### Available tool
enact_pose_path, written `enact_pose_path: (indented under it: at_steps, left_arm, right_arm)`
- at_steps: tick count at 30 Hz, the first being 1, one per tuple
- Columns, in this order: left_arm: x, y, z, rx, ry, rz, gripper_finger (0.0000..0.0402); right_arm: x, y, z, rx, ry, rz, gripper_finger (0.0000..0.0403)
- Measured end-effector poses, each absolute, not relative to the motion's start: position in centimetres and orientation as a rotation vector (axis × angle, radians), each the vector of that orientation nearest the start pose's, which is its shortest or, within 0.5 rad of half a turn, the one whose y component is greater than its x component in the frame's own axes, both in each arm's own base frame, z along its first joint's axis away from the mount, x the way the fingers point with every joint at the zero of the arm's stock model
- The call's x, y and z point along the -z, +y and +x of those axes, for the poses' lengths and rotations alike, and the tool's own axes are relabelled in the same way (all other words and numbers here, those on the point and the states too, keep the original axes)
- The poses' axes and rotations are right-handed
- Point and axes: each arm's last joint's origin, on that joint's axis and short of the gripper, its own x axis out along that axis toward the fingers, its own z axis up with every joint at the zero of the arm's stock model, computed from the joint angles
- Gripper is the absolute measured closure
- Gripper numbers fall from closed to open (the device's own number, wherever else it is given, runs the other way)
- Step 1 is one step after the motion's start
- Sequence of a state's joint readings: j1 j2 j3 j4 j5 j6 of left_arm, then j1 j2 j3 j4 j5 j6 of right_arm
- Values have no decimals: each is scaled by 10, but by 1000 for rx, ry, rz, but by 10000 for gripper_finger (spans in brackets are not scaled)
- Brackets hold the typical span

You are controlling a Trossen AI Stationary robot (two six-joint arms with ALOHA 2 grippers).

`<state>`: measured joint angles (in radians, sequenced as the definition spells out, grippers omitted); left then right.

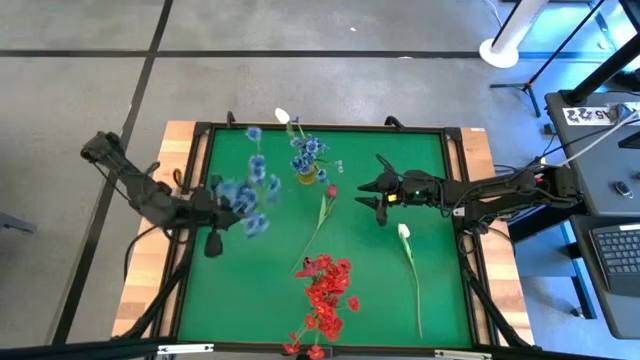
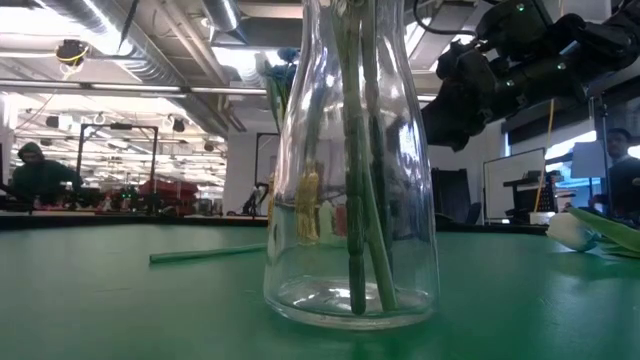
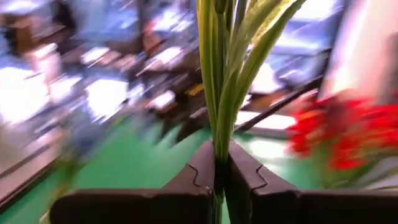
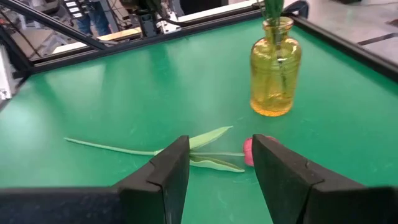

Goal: Sort flowers into vase by color
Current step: Put the blue flower into the yellow vase

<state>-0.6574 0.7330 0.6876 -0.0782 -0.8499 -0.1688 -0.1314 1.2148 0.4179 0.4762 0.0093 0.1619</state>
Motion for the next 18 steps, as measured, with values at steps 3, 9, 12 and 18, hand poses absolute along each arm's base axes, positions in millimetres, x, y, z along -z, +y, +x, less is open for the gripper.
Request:
enact_pose_path:
  at_steps: [3,9,12,18]
  left_arm:
    - [-309,-70,146,-99,-51,-57,395]
    - [-281,-36,158,-139,-239,-31,395]
    - [-270,-16,159,-144,-335,-23,395]
    - [-264,22,165,-195,-424,5,395]
  right_arm:
    - [-187,-32,232,190,304,165,230]
    - [-187,-32,232,193,305,165,230]
    - [-187,-32,232,189,306,164,230]
    - [-188,-32,232,205,303,156,230]
